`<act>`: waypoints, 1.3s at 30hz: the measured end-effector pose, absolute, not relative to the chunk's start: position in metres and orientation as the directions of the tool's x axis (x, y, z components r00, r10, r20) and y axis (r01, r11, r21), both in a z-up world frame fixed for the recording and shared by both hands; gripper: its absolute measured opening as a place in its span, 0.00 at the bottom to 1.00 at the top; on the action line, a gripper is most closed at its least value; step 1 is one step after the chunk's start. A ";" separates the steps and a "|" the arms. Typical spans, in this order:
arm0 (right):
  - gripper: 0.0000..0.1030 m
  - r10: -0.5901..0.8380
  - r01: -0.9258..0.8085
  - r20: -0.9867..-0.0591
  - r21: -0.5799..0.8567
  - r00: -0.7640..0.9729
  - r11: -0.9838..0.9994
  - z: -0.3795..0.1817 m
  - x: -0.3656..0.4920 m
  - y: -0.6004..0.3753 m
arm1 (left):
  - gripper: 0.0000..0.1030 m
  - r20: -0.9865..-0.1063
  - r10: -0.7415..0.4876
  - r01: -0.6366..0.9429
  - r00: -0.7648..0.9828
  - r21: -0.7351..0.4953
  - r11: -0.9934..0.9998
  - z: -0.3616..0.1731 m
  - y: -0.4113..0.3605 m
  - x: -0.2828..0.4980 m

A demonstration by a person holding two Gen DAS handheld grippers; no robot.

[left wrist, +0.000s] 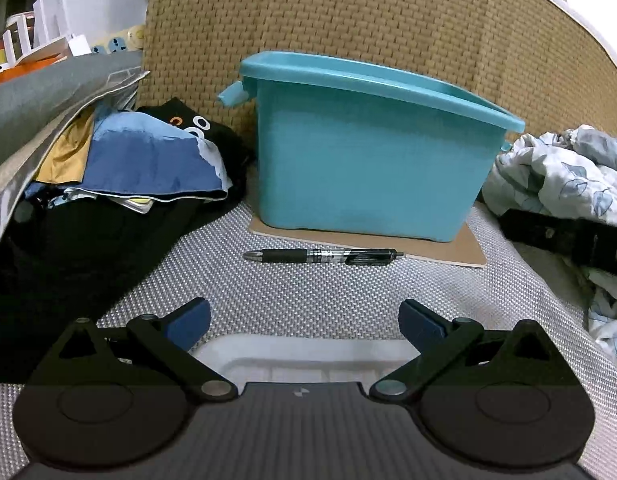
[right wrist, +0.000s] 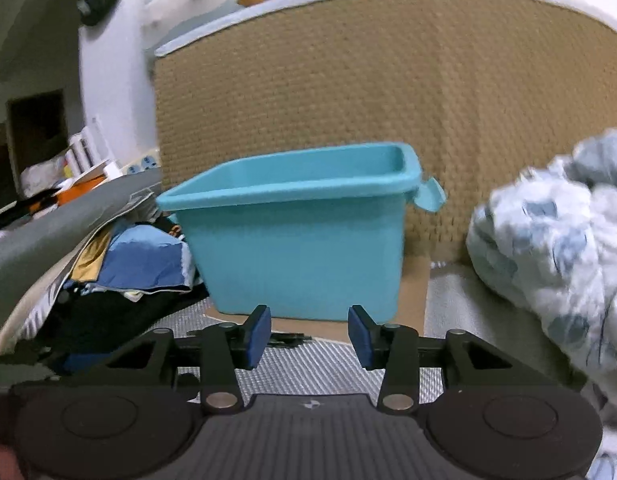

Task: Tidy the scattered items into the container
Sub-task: 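Move the left gripper down toward the black pen beside the bin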

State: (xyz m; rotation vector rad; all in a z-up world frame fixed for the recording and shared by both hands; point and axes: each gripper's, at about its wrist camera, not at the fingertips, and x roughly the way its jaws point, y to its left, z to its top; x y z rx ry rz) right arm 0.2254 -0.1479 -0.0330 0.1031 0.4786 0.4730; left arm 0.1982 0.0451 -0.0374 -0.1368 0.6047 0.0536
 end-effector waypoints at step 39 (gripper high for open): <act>0.46 0.514 -0.256 -0.357 0.569 0.780 0.782 -0.028 0.256 -0.215 | 0.39 -0.783 -0.169 0.516 0.599 0.215 0.829 -0.040 0.022 0.340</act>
